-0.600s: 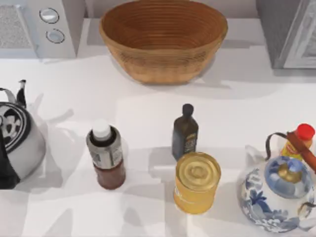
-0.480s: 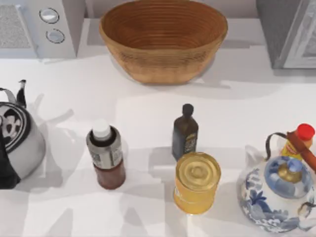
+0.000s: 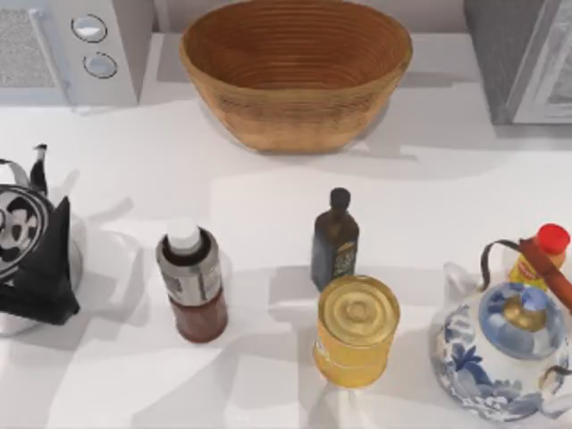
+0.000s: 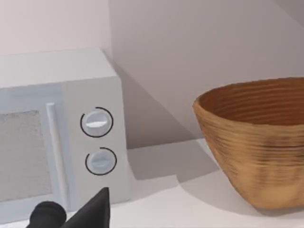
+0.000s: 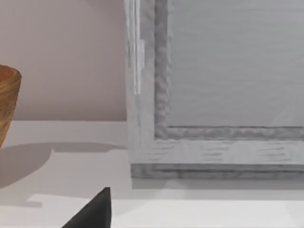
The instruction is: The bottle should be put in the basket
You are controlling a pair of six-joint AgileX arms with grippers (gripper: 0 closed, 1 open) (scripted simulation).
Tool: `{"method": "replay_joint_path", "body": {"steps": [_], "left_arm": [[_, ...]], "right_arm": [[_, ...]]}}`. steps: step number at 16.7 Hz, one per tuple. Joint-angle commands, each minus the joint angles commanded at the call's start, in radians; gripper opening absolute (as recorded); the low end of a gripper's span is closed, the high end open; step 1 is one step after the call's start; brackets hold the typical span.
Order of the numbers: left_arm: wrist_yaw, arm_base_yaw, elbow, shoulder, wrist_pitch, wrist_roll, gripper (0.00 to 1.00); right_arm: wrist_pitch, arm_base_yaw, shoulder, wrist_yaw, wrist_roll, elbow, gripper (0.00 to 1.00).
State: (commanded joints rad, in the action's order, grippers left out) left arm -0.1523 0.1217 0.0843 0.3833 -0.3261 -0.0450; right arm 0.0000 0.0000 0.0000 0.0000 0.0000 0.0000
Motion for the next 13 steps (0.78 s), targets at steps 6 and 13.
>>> {"method": "replay_joint_path", "body": {"steps": [6,13], "left_arm": [[-0.249,0.083,0.018,0.449,-0.269,-0.097,1.0],[-0.404,0.101,-0.044,0.643,-0.298,-0.161,1.0]], "right_arm": [[0.0,0.0,0.0,0.0,0.0,0.0,1.0],[0.0,0.0,0.0,0.0,0.0,0.0,1.0]]}}
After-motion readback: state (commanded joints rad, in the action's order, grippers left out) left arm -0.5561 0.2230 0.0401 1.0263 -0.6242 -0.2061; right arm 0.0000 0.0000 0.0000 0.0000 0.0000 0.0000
